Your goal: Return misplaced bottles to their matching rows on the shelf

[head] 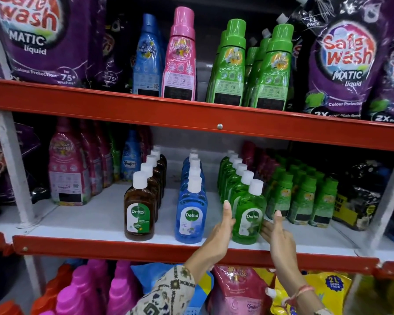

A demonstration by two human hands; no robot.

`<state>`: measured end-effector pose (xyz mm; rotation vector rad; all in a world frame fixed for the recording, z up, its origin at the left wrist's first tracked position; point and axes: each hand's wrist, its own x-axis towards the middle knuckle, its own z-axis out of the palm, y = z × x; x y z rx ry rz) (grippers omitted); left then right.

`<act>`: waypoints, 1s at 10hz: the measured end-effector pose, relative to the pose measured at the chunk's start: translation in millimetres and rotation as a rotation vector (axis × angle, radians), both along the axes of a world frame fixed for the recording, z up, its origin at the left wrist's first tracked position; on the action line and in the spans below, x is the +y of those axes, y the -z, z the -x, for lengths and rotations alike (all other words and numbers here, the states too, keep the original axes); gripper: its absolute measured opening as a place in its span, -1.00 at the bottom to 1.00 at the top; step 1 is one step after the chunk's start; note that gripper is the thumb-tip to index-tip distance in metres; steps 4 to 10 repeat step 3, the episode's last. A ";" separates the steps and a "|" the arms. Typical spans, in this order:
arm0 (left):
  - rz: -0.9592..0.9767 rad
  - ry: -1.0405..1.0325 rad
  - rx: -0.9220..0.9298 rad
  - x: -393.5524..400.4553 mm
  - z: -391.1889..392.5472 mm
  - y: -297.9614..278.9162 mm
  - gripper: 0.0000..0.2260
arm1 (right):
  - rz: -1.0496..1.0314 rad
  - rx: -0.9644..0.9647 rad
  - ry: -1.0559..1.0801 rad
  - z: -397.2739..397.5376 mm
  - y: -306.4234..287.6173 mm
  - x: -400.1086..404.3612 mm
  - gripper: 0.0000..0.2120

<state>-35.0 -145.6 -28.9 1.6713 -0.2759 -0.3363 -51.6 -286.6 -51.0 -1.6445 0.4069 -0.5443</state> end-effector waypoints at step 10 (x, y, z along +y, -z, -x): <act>-0.103 0.051 -0.231 -15.1 16.8 6.6 -0.13 | 0.120 -0.035 0.132 16.7 -0.7 -25.2 -0.37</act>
